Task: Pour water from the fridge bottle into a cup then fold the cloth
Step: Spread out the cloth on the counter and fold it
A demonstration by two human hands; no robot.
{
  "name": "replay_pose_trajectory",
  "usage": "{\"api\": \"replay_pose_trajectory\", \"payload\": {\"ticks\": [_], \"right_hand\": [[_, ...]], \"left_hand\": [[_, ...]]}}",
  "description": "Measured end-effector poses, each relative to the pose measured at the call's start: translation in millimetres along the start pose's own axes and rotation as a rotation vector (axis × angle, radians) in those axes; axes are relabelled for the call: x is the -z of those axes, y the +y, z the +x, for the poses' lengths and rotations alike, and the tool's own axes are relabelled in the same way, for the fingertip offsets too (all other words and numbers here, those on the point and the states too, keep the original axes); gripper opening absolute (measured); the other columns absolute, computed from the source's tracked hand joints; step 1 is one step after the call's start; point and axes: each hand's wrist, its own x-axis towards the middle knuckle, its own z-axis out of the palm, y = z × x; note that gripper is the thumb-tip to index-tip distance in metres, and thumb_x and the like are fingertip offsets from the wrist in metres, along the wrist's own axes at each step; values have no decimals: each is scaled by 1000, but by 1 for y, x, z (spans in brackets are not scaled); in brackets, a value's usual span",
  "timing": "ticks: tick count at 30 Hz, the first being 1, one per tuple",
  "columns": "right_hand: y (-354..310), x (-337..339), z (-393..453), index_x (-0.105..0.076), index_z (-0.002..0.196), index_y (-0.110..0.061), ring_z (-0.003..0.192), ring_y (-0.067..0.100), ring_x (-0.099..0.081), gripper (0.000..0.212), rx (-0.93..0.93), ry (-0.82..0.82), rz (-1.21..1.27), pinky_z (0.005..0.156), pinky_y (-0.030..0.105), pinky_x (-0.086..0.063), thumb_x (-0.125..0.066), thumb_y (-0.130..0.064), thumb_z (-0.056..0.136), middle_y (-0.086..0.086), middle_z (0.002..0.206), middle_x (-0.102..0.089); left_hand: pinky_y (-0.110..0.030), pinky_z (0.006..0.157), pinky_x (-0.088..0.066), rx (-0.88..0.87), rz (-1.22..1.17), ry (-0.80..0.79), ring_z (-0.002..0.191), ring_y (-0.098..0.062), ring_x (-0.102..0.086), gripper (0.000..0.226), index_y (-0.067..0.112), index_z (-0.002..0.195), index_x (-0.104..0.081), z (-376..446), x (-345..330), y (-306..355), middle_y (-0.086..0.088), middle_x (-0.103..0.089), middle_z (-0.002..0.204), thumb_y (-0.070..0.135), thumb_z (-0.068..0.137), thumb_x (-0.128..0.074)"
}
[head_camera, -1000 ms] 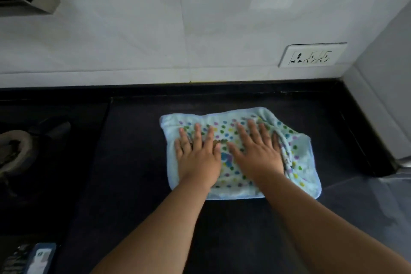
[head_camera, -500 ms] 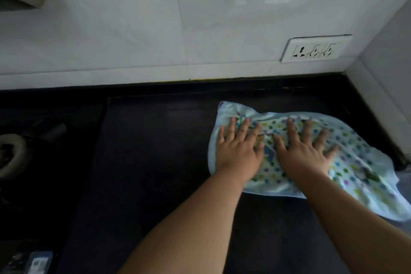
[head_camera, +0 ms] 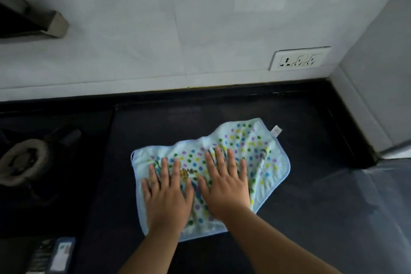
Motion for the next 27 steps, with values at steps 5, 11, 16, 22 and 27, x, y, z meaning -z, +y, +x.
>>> {"api": "replay_pose_trajectory", "payload": {"ticks": [5, 11, 16, 22, 27], "right_hand": [[32, -11, -69, 23, 157, -48, 153, 14, 34, 75, -85, 43, 40, 126, 53, 12, -16, -73, 98, -19, 168, 26], [45, -20, -76, 2, 161, -50, 160, 19, 13, 79, -178, 93, 68, 126, 57, 3, -30, -77, 94, -17, 172, 4], [44, -19, -69, -30, 159, -46, 160, 26, -9, 68, -193, 69, 17, 121, 64, -16, -35, -71, 95, -10, 171, -21], [19, -8, -24, -9, 159, -56, 157, 44, 7, 69, 31, 20, -67, 114, 81, -1, -20, -81, 95, -5, 174, -4], [32, 27, 73, 15, 157, -54, 153, 31, 32, 79, -20, -19, -65, 119, 70, 9, -11, -85, 89, -15, 169, 25]], "left_hand": [[-66, 122, -23, -81, -4, 55, 158, -43, -21, 76, 23, 161, -38, -68, -17, 22, -10, -25, 172, 57, 94, -42], [-65, 124, -18, -159, 15, 25, 159, -41, -16, 82, 30, 161, -37, -51, -13, 36, -6, -25, 172, 61, 86, -48], [-56, 126, -8, -262, -25, -38, 162, -30, -1, 79, 39, 163, -27, -18, 0, 44, 5, -14, 174, 63, 89, -39], [-40, 129, -19, -183, -272, 100, 159, -9, -3, 65, 30, 161, -35, -15, 23, 32, 9, -22, 171, 43, 98, -38], [-45, 121, -39, -197, -343, 101, 160, -14, -14, 62, 24, 161, -37, 7, 29, 30, 6, -29, 170, 27, 102, -54]]}}
